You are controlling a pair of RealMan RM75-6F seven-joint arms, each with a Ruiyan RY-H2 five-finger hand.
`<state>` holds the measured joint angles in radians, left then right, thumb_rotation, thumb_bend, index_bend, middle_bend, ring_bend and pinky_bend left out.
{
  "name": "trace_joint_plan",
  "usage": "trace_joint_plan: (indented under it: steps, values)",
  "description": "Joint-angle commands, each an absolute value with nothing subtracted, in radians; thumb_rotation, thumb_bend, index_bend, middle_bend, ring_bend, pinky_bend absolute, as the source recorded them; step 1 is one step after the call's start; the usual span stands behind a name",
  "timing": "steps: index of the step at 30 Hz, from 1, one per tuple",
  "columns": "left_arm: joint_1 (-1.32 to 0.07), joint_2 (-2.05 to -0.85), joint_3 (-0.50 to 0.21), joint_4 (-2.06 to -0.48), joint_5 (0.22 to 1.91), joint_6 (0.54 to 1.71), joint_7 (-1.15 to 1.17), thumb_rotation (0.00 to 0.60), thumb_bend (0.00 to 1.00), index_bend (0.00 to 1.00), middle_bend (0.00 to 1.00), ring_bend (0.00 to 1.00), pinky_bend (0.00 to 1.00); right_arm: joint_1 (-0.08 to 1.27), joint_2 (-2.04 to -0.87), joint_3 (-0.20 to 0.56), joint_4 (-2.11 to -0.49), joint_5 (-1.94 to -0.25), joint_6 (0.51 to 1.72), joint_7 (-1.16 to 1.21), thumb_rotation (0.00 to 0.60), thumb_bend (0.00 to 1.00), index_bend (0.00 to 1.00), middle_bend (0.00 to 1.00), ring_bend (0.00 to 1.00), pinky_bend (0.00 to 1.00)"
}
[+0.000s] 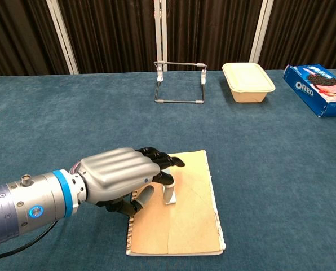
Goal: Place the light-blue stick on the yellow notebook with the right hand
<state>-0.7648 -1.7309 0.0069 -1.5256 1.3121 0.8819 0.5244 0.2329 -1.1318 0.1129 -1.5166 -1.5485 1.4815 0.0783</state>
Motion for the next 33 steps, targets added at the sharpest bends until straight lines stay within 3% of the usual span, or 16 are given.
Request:
trace_joint_plan:
  steps: [1, 33]
  values:
    - [-0.765, -1.741, 0.012, -1.514, 1.306, 0.875, 0.531, 0.6, 0.89, 0.38, 0.0, 0.0, 0.0, 0.233, -1.132, 0.114, -1.516, -1.548, 1.481, 0.08, 0.6, 0.0, 0.02, 0.0, 0.0, 0.0]
    - [-0.766, -1.78, 0.014, -1.482, 1.296, 0.868, 0.56, 0.6, 0.89, 0.37, 0.0, 0.0, 0.0, 0.226, -1.124, 0.12, -1.518, -1.552, 1.487, 0.095, 0.6, 0.0, 0.03, 0.0, 0.0, 0.0]
